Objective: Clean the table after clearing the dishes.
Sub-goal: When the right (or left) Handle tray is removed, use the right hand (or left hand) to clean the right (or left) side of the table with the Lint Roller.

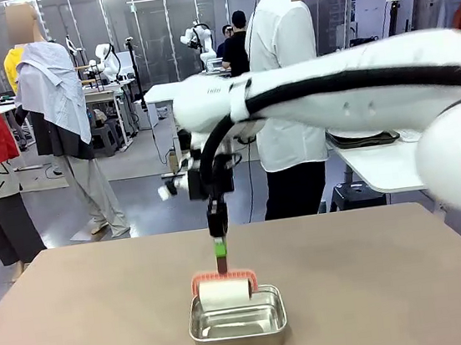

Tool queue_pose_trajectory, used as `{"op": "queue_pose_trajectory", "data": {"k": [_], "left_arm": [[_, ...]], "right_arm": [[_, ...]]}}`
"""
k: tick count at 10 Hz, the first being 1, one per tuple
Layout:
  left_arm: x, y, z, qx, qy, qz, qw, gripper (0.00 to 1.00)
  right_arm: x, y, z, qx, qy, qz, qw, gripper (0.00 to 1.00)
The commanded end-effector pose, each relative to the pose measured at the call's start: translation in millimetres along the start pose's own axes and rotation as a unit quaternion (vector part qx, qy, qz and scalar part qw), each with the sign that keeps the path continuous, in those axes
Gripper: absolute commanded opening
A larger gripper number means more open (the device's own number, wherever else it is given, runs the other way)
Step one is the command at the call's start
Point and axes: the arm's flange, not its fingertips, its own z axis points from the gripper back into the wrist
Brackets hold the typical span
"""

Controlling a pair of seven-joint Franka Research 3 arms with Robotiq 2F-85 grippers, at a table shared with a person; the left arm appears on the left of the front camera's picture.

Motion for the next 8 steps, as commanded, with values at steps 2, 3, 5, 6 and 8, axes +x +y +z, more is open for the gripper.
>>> {"op": "queue_pose_trajectory", "data": {"k": [2, 3, 5, 6, 8], "left_arm": [[2, 0, 3, -0.004, 0.005, -0.002, 1.0, 1.0], [2, 0, 3, -0.004, 0.005, -0.002, 1.0, 1.0], [2, 0, 3, -0.004, 0.005, -0.002, 1.0, 1.0], [2, 0, 3, -0.004, 0.005, -0.002, 1.0, 1.0], [2, 0, 3, -0.004, 0.005, -0.002, 1.0, 1.0]], "right_arm": [[-128, 33, 14, -0.063, -0.121, -0.218, 0.966, 0.0], [-173, 32, 9, -0.044, -0.179, -0.3, 0.936, 0.0], [-241, 21, -17, 0.015, -0.285, -0.424, 0.859, 0.0], [-267, 16, -32, 0.045, -0.324, -0.463, 0.824, 0.0], [-309, -1, -57, 0.093, -0.35, -0.506, 0.783, 0.0]]}}
